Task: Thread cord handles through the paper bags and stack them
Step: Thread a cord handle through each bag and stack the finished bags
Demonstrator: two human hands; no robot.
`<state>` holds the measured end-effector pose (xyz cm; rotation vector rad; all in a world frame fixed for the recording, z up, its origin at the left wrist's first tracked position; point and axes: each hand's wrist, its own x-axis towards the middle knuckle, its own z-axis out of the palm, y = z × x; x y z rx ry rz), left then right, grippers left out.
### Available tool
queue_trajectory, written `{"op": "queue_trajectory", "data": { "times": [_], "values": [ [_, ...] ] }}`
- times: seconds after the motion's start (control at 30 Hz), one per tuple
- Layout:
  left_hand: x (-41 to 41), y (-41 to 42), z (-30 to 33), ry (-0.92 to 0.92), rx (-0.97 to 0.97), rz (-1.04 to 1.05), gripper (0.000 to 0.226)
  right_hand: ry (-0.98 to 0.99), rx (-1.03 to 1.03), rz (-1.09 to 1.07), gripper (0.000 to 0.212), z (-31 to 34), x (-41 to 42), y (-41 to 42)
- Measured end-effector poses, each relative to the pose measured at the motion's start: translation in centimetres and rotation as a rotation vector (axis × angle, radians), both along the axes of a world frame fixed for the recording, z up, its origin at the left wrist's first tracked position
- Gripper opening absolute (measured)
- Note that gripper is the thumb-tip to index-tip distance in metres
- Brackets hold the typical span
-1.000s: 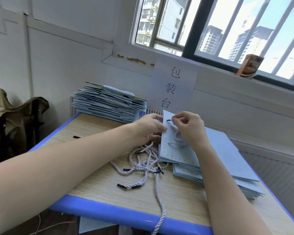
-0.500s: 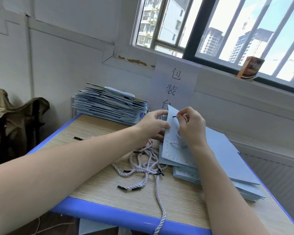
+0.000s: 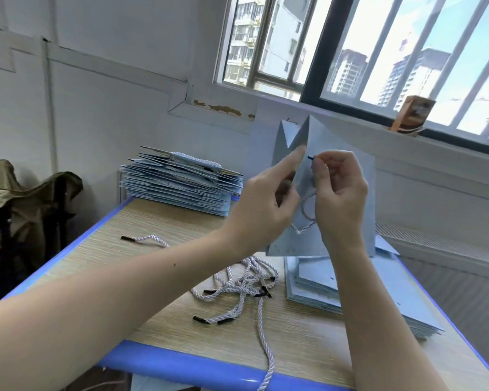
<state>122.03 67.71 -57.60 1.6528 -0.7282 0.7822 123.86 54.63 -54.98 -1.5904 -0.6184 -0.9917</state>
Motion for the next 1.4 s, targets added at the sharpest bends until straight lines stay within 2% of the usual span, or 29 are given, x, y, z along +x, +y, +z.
{"op": "queue_trajectory", "data": {
  "times": [0.17,0.3,0.53,0.73,1.03,1.27,1.4],
  "values": [
    [-0.6,0.3,1.1,-0.245,0.117,0.203,0.057,-0.054,0.029,0.060,0.008,0.5,-0.6,0.3],
    [-0.9,0.5,1.4,-0.369,0.147,0.259,0.054,-0.071,0.060,0.138,0.008,0.8,-1.0,0.4],
    [-1.4,0.9,1.6,-0.432,0.117,0.201,0.049,0.016,0.045,0.304,0.003,1.1,-1.1,0.4],
    [-1.1,1.2,1.5,-0.519,0.136,0.242,0.043,0.044,0.055,0.406,0.003,1.1,-1.2,0.4],
    [0.0,0.8,0.5,-0.376,0.145,0.219,0.049,0.167,0.098,0.427,0.002,0.0,-0.2,0.9],
    [-0.2,0.4,0.9,-0.166,-0.004,0.091,0.052,0.233,0.124,0.399,0.003,0.1,-0.1,0.5],
    [-0.4,0.3,1.0,-0.200,-0.005,0.167,0.047,0.194,0.059,0.392,0.001,0.2,-0.4,0.7]
  ]
}}
